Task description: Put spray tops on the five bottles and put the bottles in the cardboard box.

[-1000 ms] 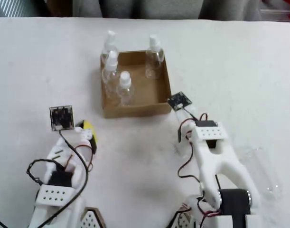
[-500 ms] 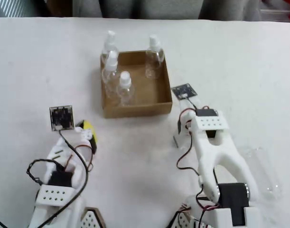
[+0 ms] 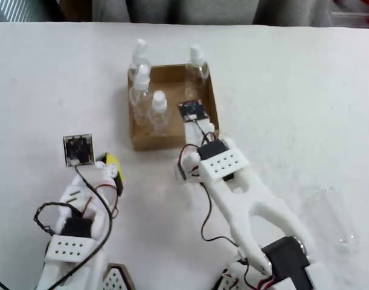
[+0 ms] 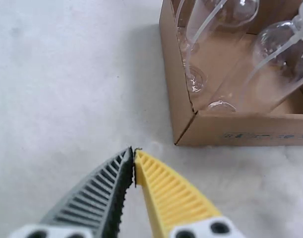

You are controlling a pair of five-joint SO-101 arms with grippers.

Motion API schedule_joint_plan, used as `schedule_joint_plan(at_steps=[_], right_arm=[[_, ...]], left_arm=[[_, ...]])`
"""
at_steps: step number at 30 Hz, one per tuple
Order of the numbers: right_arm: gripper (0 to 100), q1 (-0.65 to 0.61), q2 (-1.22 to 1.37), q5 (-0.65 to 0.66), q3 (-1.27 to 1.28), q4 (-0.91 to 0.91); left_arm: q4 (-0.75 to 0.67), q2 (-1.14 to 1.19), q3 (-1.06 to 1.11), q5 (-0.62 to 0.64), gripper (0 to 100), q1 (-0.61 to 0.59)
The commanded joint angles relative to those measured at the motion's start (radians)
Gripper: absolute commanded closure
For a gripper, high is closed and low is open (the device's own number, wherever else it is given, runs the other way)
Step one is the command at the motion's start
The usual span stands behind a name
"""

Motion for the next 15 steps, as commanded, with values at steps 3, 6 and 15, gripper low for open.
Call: schedule_joint_plan(at_steps=[3, 6, 15], right_arm=[[97.1, -0.012, 0.096, -0.040, 0.012, -0.134], [88.3, -0.013, 0.163, -0.040, -0.009, -0.134], [76.9, -0.005, 0.154, 0.049, -0.164, 0.094]], left_arm=[[-0.025, -0.013, -0.003, -0.011, 97, 0.004], [-0.023, -0.013, -0.003, -0.011, 97, 0.007], [-0.017, -0.013, -0.011, -0.043, 97, 0.010]])
